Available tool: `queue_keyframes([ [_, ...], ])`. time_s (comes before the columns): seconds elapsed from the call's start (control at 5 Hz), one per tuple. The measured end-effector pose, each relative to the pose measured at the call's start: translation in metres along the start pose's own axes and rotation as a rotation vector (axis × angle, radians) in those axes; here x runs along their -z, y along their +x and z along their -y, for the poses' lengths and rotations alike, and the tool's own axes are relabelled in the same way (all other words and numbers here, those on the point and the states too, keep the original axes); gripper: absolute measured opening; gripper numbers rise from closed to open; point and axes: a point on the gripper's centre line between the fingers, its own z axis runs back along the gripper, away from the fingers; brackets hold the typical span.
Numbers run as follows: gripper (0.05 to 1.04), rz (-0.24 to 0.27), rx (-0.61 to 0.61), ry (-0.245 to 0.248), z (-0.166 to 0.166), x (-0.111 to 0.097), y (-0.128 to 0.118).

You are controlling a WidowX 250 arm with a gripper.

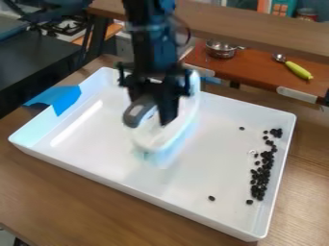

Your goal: Sweep into pile

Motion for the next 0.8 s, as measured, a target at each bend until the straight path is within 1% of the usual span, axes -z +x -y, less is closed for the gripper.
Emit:
queue_keyframes([
  [0.2, 0.486, 0.0, 0.047, 0.074, -0.002, 0.022, -0.006],
  [0.4, 0.486, -0.018, 0.056, 0.111, 0.001, 0.042, -0.003],
  [0.6, 0.486, -0.026, 0.049, 0.125, 0.006, 0.051, -0.001],
  [0.8, 0.486, -0.024, 0.042, 0.126, 0.014, 0.053, 0.003],
])
